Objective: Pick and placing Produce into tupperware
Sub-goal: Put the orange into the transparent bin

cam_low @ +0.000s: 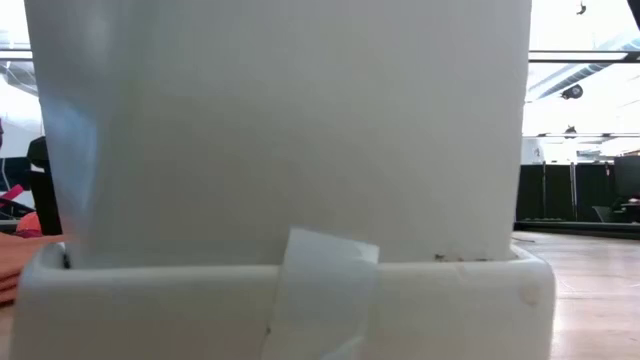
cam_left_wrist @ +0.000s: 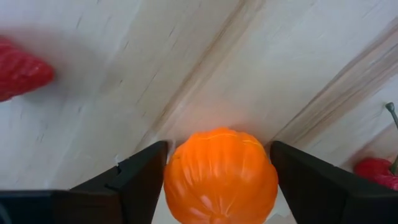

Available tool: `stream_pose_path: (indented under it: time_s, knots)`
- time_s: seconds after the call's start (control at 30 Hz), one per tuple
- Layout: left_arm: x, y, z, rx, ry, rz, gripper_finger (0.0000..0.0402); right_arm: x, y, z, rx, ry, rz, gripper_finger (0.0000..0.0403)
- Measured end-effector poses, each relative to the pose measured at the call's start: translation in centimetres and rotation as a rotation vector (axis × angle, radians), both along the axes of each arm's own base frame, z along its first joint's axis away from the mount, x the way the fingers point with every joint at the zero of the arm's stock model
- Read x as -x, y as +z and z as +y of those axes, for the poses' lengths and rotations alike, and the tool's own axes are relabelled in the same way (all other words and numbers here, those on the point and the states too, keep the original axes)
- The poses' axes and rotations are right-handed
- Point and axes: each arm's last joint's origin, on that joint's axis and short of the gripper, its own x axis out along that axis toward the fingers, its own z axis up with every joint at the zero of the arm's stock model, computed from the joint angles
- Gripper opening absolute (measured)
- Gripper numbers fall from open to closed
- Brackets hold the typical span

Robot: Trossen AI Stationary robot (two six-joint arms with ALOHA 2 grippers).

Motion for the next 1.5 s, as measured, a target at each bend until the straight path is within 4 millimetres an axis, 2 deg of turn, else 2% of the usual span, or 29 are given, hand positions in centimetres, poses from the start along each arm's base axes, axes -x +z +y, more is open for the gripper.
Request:
stream_pose_path:
  time_s: [0.2,0.47,0.6,0.7,0.83,0.97,1.13,1.23,1.33,1.5]
  knots:
    - [0.1,0.1,0.0,-0.001,0.0,0.0,0.0228,0.0,0.0,0.0,0.005,-0.003,0.0,0.0365]
    - [-0.4,0.9,0.0,-0.015,0.001,-0.025,0.0241,0.0,0.0,0.0,0.003,-0.006,-0.002,0.0365]
    - [-1.2,2.5,0.2,-0.082,-0.025,-0.061,0.0242,0.0,0.0,0.0,0.001,-0.009,-0.004,0.0365]
    - [-2.2,4.6,0.5,-0.15,-0.067,-0.114,0.0243,0.0,0.0,-0.1,0.001,-0.033,-0.012,0.0365]
    - [-3.4,7.4,0.9,-0.312,-0.154,-0.17,0.0236,0.8,0.6,-0.4,0.088,-0.142,-0.011,0.0365]
    - [-4.6,9.7,1.5,-0.486,-0.245,-0.234,0.023,3.0,2.4,-0.8,0.148,-0.257,-0.031,0.0365]
    - [-6.6,12.2,1.7,-0.55,-0.354,-0.398,0.0233,7.2,3.9,-0.9,0.176,-0.419,0.057,0.0365]
    - [-7.7,13.5,1.5,-0.523,-0.387,-0.534,0.0233,10.2,4.8,-0.6,0.142,-0.484,0.123,0.0365]
    - [-8.6,14.5,1.3,-0.471,-0.401,-0.665,0.0233,11.9,5.5,-0.3,0.117,-0.49,0.082,0.0365]
    - [-9.2,14.9,1.0,-0.386,-0.423,-0.77,0.0233,15.8,5.0,-0.3,0.055,-0.52,0.098,0.0365]
